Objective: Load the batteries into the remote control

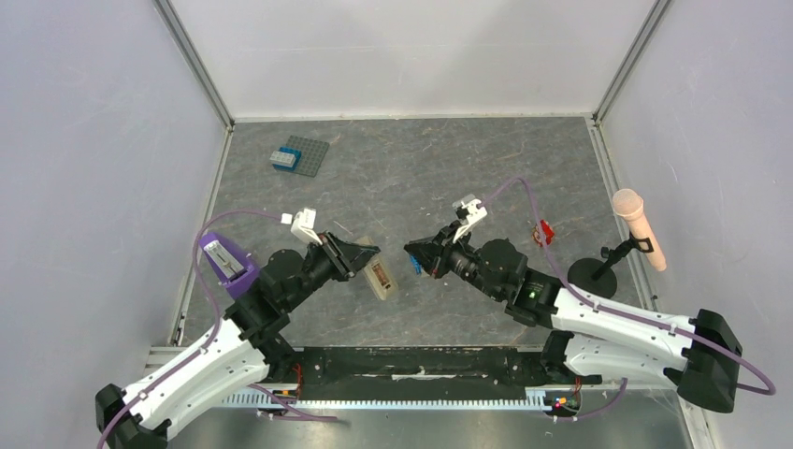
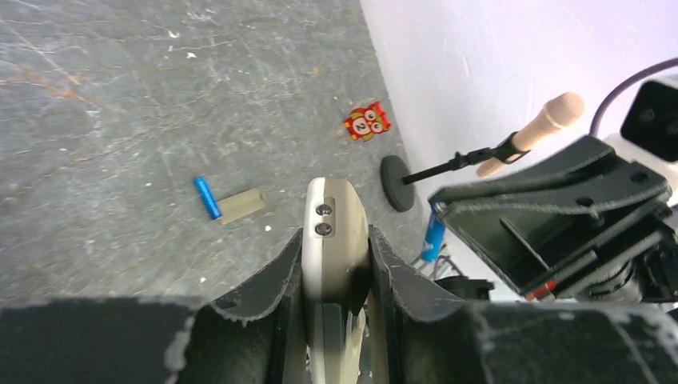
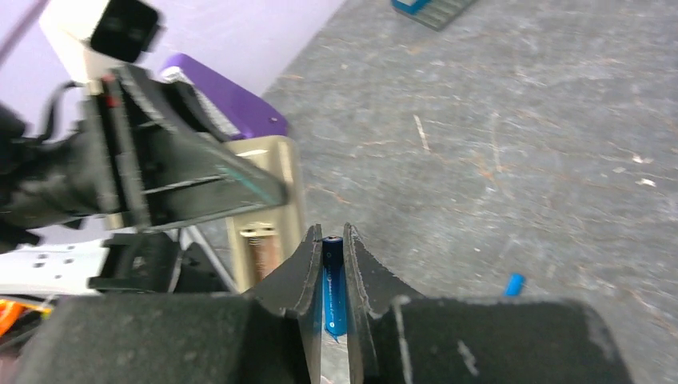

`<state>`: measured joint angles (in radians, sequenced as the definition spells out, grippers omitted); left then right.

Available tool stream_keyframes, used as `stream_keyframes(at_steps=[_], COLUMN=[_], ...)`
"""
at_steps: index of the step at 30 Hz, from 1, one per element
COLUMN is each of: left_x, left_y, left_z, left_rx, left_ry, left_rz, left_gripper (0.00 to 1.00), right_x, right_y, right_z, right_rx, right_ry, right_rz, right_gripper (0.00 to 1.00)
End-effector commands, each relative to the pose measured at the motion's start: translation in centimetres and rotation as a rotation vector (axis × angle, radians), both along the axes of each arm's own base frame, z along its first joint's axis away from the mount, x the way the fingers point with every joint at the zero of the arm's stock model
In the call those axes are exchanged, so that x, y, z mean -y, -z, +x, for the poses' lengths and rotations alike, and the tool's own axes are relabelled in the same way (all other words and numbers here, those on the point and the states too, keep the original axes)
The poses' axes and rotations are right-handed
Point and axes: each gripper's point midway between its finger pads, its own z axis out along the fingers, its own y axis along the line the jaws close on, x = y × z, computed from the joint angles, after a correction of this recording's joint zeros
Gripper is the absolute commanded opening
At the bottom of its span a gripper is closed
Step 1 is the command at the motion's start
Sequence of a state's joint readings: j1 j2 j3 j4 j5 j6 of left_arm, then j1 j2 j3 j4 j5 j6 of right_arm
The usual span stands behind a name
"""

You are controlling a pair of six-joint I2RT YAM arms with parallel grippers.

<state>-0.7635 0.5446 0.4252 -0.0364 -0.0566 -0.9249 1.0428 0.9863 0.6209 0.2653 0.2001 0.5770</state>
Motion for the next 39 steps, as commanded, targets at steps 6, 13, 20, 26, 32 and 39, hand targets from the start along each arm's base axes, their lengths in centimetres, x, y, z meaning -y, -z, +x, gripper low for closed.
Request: stream_keyframes(at_steps=[6, 13, 20, 26, 32, 39], left_x=[2.6, 2.8, 2.7, 2.8, 2.8, 2.5], left_y=[-4.5, -3.6, -3.9, -4.5, -4.6, -4.6], left_z=[0.0, -1.1, -1.6, -1.8, -1.8, -1.8], left_rx=[-0.017, -0.11, -0.131, -0.173, -0.194, -0.201], left_ry=[0.068, 0.101, 0.11, 0.116, 0.112, 0.095], left_rz=[-0.266, -0.319, -0.356, -0.39, -0.386, -0.399], left_gripper=[0.02, 0.02, 0.02, 0.02, 0.02, 0.02], right_x=[-2.8, -3.4, -3.9, -4.3, -4.6, -4.4], right_y=[-5.5, -4.9, -4.9, -4.4, -4.3, -2.7], right_z=[-3.2, -4.0, -3.9, -4.0, -4.0, -4.1], right_rx=[0.083, 0.115, 0.134, 0.137, 0.156, 0.152], right_ry=[-0.093, -0.096, -0.09, -0.089, -0.08, -0.083], right_rz=[0.172, 0.156, 0.147, 0.137, 0.112, 0.076], right_gripper=[0.11, 0.11, 0.12, 0.12, 0.12, 0.12])
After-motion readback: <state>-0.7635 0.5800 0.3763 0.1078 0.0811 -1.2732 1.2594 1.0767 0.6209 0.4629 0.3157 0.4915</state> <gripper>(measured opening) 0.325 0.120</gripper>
